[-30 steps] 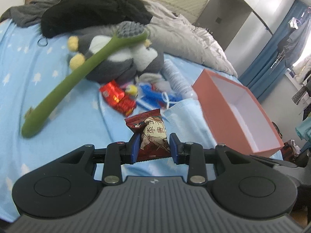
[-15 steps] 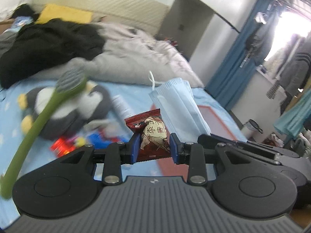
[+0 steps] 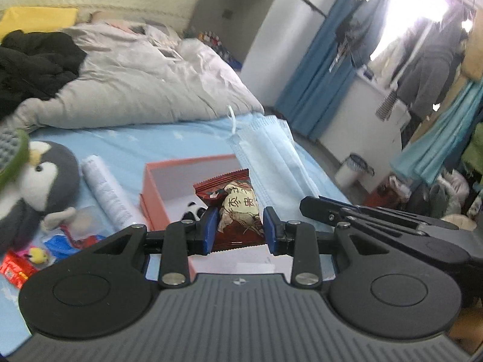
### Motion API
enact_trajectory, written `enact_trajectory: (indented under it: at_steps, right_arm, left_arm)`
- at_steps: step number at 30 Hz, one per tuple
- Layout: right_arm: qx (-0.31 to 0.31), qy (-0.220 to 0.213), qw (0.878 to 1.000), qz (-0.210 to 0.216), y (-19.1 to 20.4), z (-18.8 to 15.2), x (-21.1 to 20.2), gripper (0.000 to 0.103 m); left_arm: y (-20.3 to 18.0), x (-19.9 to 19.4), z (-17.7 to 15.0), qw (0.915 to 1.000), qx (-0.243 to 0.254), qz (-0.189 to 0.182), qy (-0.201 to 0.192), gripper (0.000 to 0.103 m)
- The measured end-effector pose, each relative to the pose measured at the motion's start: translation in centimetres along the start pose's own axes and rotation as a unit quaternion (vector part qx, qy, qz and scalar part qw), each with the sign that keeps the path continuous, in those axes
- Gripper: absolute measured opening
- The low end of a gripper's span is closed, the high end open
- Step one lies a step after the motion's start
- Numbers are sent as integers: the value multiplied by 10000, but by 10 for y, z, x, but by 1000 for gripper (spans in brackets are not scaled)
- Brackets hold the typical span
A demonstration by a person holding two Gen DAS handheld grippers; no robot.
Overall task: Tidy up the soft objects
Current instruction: 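Carry the snack packet with the left tool while the right tool carries the mask to the box, then release the mask and snack packet into the pink box with both tools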
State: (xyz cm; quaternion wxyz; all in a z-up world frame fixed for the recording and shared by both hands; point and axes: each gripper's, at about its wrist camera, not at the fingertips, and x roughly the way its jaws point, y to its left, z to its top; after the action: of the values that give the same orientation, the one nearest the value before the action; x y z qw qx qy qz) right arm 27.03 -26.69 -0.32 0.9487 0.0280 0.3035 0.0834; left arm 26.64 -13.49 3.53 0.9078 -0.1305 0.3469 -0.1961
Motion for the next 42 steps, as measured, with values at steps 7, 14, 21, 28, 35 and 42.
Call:
enact_trajectory:
  at_steps: [7, 14, 21, 28, 35, 42]
  right_arm:
    - [161, 649, 9965, -502, -46, -12, 43, 6]
    - [490, 1230, 9895, -584, -76, -48, 84, 6]
    - [756, 1433, 9851, -580, -92, -65, 95, 8]
    - [791, 1332, 9863, -561, -97, -64, 84, 12]
    - [657, 891, 9926, -506, -85, -54, 55, 12]
    - [449, 428, 9974, -377, -70, -49, 21, 45]
  left_arm:
    - [-16, 68, 6, 9984, 117, 23, 555, 38]
    - [-9, 128, -15, 9931, 130, 240, 1138, 38]
    - [-12, 151, -32, 9893, 253, 219, 1422, 47]
    - [-13, 131, -30, 9918, 185, 70, 1265, 50]
    - [-19, 80, -25, 9966, 375, 66, 727, 50]
    - [-21, 34, -26, 9979, 492, 220, 345, 50]
